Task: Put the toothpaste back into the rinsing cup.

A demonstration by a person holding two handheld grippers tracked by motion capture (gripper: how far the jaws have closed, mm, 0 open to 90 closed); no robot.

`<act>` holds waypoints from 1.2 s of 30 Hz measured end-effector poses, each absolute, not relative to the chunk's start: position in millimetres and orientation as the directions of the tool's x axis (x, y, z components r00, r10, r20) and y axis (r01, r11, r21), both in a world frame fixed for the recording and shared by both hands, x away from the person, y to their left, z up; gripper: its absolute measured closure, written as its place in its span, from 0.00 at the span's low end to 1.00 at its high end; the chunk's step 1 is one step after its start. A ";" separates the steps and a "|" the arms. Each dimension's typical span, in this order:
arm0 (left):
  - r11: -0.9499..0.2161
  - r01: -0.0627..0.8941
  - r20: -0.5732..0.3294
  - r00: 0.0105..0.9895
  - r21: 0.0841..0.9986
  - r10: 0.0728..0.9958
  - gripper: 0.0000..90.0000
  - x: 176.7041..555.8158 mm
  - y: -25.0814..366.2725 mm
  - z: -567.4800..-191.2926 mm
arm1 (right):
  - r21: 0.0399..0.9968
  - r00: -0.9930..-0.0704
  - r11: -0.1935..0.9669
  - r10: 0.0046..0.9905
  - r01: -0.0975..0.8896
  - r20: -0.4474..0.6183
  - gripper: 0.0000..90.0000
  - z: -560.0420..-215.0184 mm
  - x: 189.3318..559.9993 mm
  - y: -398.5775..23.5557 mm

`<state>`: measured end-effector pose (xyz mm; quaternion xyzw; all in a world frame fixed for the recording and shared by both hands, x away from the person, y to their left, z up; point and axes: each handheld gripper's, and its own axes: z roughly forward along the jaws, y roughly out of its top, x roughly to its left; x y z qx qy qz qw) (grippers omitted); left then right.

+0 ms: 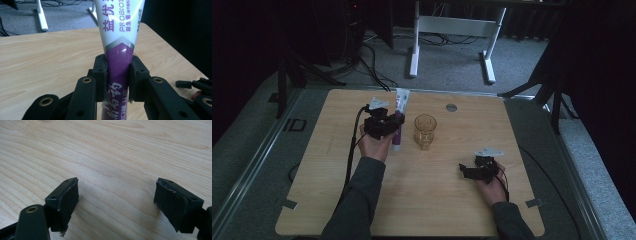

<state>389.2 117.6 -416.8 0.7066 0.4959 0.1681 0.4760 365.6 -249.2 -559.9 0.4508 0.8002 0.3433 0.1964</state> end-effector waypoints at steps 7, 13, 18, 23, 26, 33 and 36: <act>-0.044 0.541 -0.245 0.450 0.840 0.858 0.79 390.7 115.7 -417.8 | 0.726 -0.516 0.358 0.856 0.587 -0.005 0.22 -559.9 365.6 -249.2; -0.028 0.544 -0.258 0.443 0.839 0.859 0.79 393.9 113.9 -418.9 | 0.726 -0.516 0.358 0.856 0.587 -0.004 0.22 -559.9 365.6 -249.2; -0.025 0.545 -0.263 0.444 0.838 0.857 0.79 396.3 111.8 -418.8 | 0.727 -0.517 0.358 0.856 0.586 -0.005 0.22 -559.9 365.6 -249.2; -0.028 0.547 -0.259 0.440 0.836 0.860 0.79 398.4 111.1 -419.2 | 0.727 -0.517 0.358 0.856 0.586 -0.005 0.22 -559.9 365.6 -249.2; -0.023 0.549 -0.265 0.439 0.836 0.859 0.79 399.5 111.8 -419.9 | 0.727 -0.517 0.358 0.856 0.586 -0.005 0.22 -559.9 365.6 -249.2; -0.015 0.551 -0.270 0.432 0.834 0.860 0.79 402.0 111.2 -422.2 | 0.727 -0.517 0.358 0.856 0.586 -0.005 0.22 -559.9 365.6 -249.2; -0.014 0.554 -0.274 0.433 0.832 0.859 0.79 403.7 111.2 -422.3 | 0.727 -0.517 0.358 0.856 0.586 -0.005 0.22 -559.9 365.6 -249.2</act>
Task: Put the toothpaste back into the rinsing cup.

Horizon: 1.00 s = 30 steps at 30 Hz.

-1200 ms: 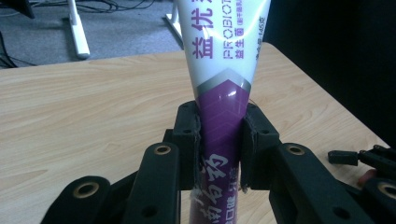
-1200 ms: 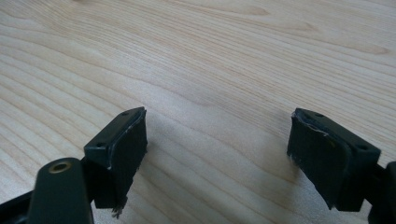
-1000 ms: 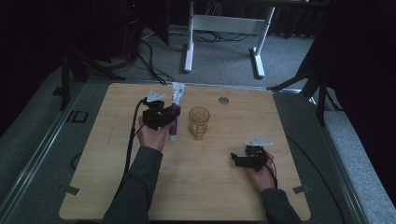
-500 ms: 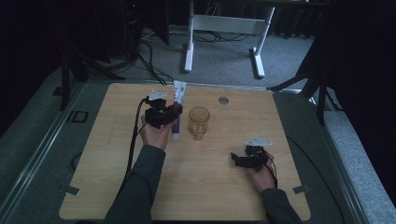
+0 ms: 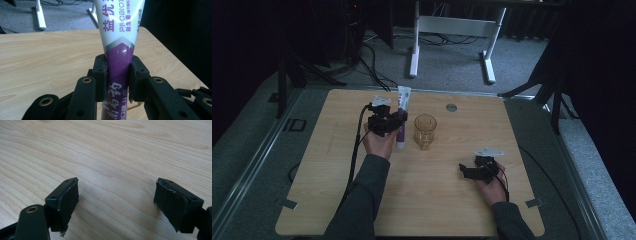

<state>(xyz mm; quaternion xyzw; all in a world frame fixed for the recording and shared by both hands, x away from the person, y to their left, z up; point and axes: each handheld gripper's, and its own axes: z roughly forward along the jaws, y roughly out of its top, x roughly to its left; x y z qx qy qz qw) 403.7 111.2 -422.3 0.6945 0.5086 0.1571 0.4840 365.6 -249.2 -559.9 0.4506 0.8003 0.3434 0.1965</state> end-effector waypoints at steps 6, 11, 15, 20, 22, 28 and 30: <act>-0.004 0.552 -0.281 0.431 0.834 0.857 0.79 406.1 111.7 -420.3 | 0.727 -0.517 0.359 0.856 0.586 -0.005 0.22 -559.9 365.6 -249.2; 0.003 0.545 -0.282 0.429 0.838 0.858 0.79 408.4 111.4 -416.9 | 0.726 -0.518 0.360 0.855 0.585 -0.006 0.22 -559.9 365.7 -249.3; 0.018 0.541 -0.292 0.426 0.841 0.856 0.79 410.1 111.2 -416.1 | 0.726 -0.517 0.359 0.856 0.586 -0.006 0.22 -559.9 365.6 -249.3; 0.017 0.541 -0.290 0.424 0.841 0.858 0.79 412.4 109.2 -416.6 | 0.726 -0.517 0.359 0.856 0.586 -0.006 0.22 -559.9 365.6 -249.2; 0.016 0.538 -0.288 0.426 0.843 0.858 0.79 413.4 107.7 -416.4 | 0.727 -0.517 0.358 0.856 0.586 -0.005 0.22 -559.9 365.6 -249.2; 0.015 0.531 -0.286 0.432 0.847 0.855 0.79 415.7 103.1 -413.4 | 0.727 -0.516 0.357 0.857 0.587 -0.004 0.22 -559.9 365.6 -249.1; 0.009 0.527 -0.281 0.437 0.850 0.854 0.79 416.2 102.0 -411.9 | 0.727 -0.516 0.357 0.856 0.587 -0.004 0.22 -559.9 365.6 -249.1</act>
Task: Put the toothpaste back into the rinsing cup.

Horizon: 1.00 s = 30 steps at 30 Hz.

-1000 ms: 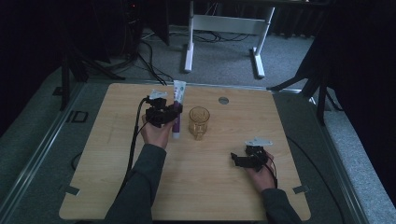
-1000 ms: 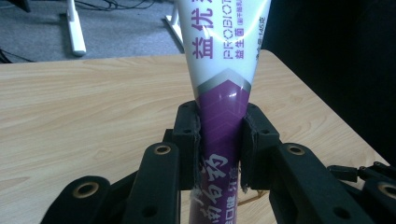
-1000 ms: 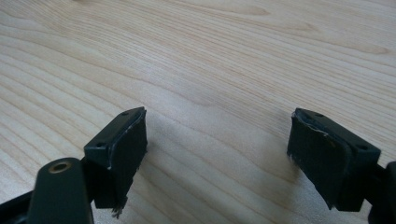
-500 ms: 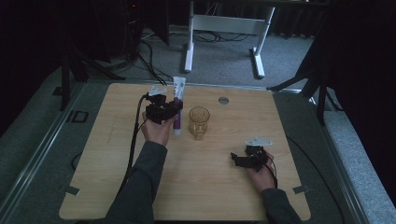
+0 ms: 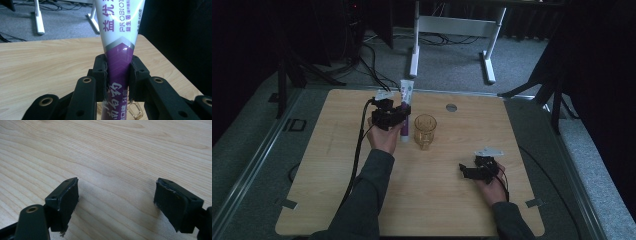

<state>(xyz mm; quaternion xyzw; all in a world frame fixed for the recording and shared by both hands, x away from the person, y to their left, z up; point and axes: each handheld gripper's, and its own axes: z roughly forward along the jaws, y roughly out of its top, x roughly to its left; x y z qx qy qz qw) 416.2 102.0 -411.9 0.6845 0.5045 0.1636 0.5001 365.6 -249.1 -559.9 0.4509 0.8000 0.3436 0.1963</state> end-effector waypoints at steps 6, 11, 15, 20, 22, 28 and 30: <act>0.013 0.514 -0.279 0.444 0.858 0.851 0.79 416.5 99.3 -409.7 | 0.727 -0.517 0.359 0.856 0.586 -0.006 0.22 -559.9 365.7 -249.2; 0.023 0.511 -0.286 0.444 0.860 0.849 0.79 417.4 98.8 -409.9 | 0.727 -0.516 0.357 0.856 0.587 -0.005 0.22 -559.9 365.6 -249.1; 0.032 0.511 -0.295 0.443 0.859 0.847 0.79 419.2 97.3 -411.0 | 0.727 -0.517 0.358 0.856 0.586 -0.005 0.22 -559.9 365.7 -249.2; 0.029 0.509 -0.293 0.448 0.860 0.845 0.79 420.7 94.1 -411.1 | 0.727 -0.517 0.358 0.856 0.586 -0.005 0.22 -559.9 365.6 -249.2; 0.021 0.508 -0.287 0.452 0.861 0.845 0.79 421.9 92.6 -410.4 | 0.726 -0.516 0.358 0.856 0.587 -0.005 0.22 -559.9 365.6 -249.2; 0.022 0.495 -0.282 0.458 0.869 0.843 0.79 424.6 87.7 -407.8 | 0.727 -0.517 0.358 0.856 0.586 -0.005 0.22 -559.9 365.7 -249.2; 0.016 0.489 -0.272 0.458 0.872 0.847 0.79 424.8 86.1 -407.1 | 0.727 -0.517 0.358 0.856 0.586 -0.005 0.22 -559.9 365.7 -249.2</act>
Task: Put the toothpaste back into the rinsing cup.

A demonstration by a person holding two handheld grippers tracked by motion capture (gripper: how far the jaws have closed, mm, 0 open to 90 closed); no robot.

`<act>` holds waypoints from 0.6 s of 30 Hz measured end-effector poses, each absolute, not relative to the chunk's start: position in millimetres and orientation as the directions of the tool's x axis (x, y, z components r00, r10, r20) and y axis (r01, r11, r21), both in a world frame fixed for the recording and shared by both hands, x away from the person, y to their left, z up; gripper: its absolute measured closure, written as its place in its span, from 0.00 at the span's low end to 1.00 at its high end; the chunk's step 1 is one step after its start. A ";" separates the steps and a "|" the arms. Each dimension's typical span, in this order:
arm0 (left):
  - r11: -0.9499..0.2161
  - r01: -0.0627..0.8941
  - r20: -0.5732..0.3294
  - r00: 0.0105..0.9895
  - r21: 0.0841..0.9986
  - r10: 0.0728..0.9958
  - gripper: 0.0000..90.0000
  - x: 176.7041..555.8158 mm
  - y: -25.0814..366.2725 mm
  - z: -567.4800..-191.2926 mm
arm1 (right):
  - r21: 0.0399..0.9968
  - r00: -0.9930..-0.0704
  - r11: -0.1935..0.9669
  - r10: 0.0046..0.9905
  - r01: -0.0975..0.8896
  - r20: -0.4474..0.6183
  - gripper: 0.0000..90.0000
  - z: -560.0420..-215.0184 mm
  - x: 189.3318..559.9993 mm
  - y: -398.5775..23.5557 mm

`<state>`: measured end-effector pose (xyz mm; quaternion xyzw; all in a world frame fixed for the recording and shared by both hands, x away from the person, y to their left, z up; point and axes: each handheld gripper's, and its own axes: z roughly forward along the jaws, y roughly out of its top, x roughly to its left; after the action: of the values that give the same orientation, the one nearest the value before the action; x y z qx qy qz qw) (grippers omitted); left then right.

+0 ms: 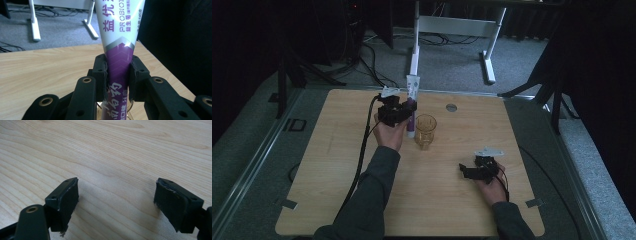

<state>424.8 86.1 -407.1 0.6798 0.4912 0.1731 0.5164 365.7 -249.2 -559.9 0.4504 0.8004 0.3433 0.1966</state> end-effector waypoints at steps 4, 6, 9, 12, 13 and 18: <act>0.020 0.485 -0.275 0.461 0.874 0.844 0.79 426.5 84.2 -407.0 | 0.727 -0.517 0.359 0.856 0.586 -0.006 0.22 -559.9 365.7 -249.2; 0.019 0.484 -0.273 0.462 0.875 0.844 0.79 427.1 83.0 -406.6 | 0.727 -0.517 0.359 0.856 0.586 -0.006 0.22 -559.9 365.7 -249.2; 0.017 0.475 -0.269 0.468 0.880 0.842 0.79 427.7 81.1 -406.1 | 0.727 -0.517 0.359 0.856 0.586 -0.005 0.22 -559.9 365.7 -249.2; 0.016 0.474 -0.268 0.469 0.880 0.841 0.79 429.0 80.5 -407.3 | 0.726 -0.517 0.359 0.856 0.586 -0.005 0.22 -559.9 365.7 -249.2; 0.018 0.474 -0.268 0.467 0.881 0.843 0.79 429.3 80.1 -407.9 | 0.727 -0.517 0.358 0.856 0.586 -0.005 0.22 -559.9 365.7 -249.2; 0.013 0.475 -0.263 0.465 0.880 0.845 0.79 431.1 78.9 -410.5 | 0.727 -0.517 0.359 0.856 0.585 -0.007 0.22 -559.9 365.7 -249.2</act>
<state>431.1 78.9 -410.5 0.6798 0.4855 0.1778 0.5202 365.7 -249.2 -559.9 0.4502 0.8004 0.3432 0.1974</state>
